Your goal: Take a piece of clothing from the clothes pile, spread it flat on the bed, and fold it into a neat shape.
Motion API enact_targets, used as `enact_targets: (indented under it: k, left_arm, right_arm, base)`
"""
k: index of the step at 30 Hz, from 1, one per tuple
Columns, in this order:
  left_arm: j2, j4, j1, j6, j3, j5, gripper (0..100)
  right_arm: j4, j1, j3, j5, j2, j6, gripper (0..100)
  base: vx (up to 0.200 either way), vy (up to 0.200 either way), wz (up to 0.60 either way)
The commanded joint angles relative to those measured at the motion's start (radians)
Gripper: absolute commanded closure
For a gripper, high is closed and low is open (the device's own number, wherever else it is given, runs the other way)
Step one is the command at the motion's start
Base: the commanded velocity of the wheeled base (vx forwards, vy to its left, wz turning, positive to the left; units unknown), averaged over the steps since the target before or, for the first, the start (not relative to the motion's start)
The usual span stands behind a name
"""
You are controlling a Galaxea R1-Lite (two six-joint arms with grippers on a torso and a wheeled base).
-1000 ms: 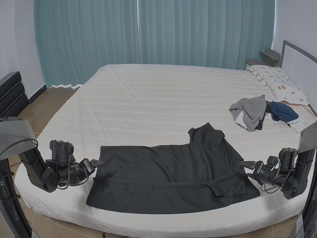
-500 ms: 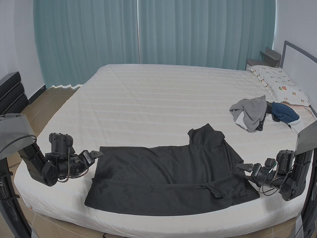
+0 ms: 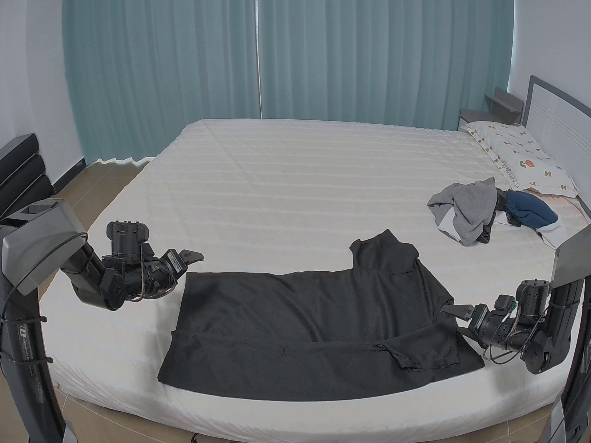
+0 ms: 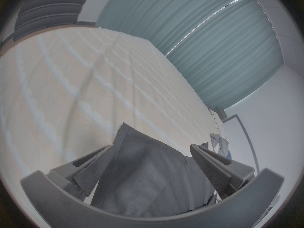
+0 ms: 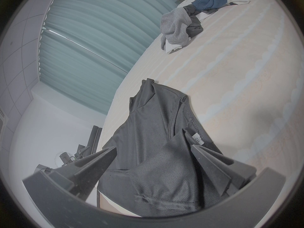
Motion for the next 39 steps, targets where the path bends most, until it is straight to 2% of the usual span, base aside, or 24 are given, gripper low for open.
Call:
enact_targets:
  k: [1, 15, 24, 25, 31, 34, 36, 39]
  left_arm:
    - [0.104, 0.010, 0.031, 0.003, -0.088, -0.021, 0]
    - [0.199, 0.012, 0.019, -0.001, -0.214, -0.018, 0]
    - [0.213, 0.013, 0.019, -0.001, -0.228, -0.015, 0]
    - [0.219, 0.013, 0.021, -0.001, -0.229, -0.015, 100]
    - [0.214, 0.012, 0.021, -0.003, -0.225, 0.007, 100]
    - [0.211, 0.012, 0.021, -0.003, -0.222, 0.077, 100]
    - [0.211, 0.012, 0.022, -0.004, -0.228, 0.113, 100]
    - [0.203, 0.010, 0.027, -0.012, -0.225, 0.143, 100]
  right_arm:
    - [0.000, 0.005, 0.007, -0.003, 0.004, 0.000, 0]
    - [-0.023, 0.010, 0.007, -0.005, 0.016, -0.002, 0]
    - [-0.023, 0.010, -0.013, -0.009, 0.013, -0.003, 0]
    - [-0.023, 0.010, -0.027, -0.012, 0.007, -0.003, 0]
    - [-0.002, 0.010, -0.126, -0.021, 0.009, -0.006, 0]
    - [0.014, 0.014, -0.212, -0.069, -0.001, -0.013, 0]
    - [0.064, 0.030, -0.271, -0.069, -0.010, -0.014, 0]
    - [0.257, 0.033, -0.422, -0.077, -0.018, -0.014, 0]
  base:
    - [0.000, 0.000, 0.00]
    - [0.000, 0.000, 0.00]
    - [0.000, 0.000, 0.00]
    - [0.000, 0.000, 0.00]
    - [0.000, 0.000, 0.00]
    - [0.000, 0.000, 0.00]
    - [0.000, 0.000, 0.00]
    - [0.000, 0.000, 0.00]
